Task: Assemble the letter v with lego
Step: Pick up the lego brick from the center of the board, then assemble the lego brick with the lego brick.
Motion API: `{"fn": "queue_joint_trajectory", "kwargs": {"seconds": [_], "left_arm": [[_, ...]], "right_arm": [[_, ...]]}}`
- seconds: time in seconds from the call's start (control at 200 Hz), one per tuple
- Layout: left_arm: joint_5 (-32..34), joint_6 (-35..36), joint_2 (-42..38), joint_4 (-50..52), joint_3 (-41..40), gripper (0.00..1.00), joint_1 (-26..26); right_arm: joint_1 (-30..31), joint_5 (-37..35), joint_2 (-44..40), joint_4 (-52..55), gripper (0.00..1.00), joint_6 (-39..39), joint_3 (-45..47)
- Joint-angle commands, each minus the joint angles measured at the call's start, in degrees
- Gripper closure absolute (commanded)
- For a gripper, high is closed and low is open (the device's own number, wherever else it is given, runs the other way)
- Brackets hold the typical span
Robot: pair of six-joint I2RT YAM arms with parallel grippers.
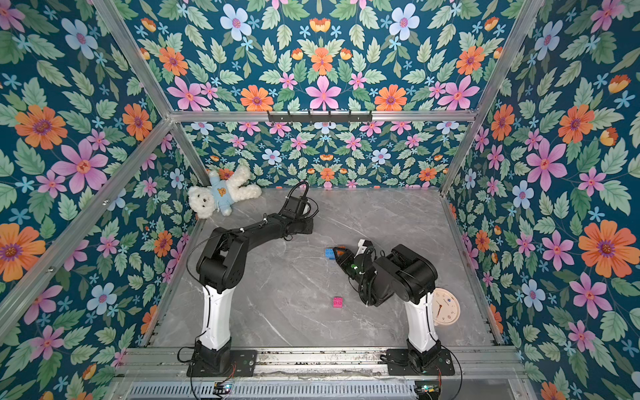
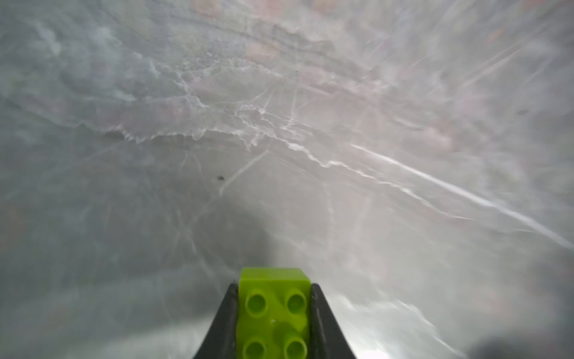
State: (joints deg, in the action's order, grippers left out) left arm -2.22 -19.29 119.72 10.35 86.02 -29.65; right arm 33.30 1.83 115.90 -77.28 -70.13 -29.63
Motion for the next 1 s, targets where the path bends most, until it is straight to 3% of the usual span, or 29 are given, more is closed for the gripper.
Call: {"fn": "queue_joint_trajectory", "kwargs": {"seconds": [0.0, 0.09, 0.27, 0.6, 0.995], "left_arm": [[2.9, -10.6, -4.7, 4.9, -2.5, 0.83, -2.2], [6.4, -14.7, -7.6, 7.6, -4.6, 0.87, -6.4], [5.4, -22.1, -11.3, 6.4, -10.9, 0.93, -10.9], [6.6, -24.2, -14.3, 3.5, -14.3, 0.95, -13.8], [6.4, -23.5, -10.9, 2.8, -12.1, 0.95, -15.4]], "right_arm": [[0.1, -0.3, 0.5, 1.6, 0.74, 0.3, -0.1], [0.1, -0.4, 1.0, 1.4, 0.75, 0.3, -0.3], [0.1, -0.7, 1.6, 0.8, 0.75, 0.0, 0.2], [0.1, -0.5, 2.6, -0.2, 0.77, -0.7, 0.2], [0.1, -0.5, 2.5, 0.8, 0.77, -0.7, -0.3]]}}
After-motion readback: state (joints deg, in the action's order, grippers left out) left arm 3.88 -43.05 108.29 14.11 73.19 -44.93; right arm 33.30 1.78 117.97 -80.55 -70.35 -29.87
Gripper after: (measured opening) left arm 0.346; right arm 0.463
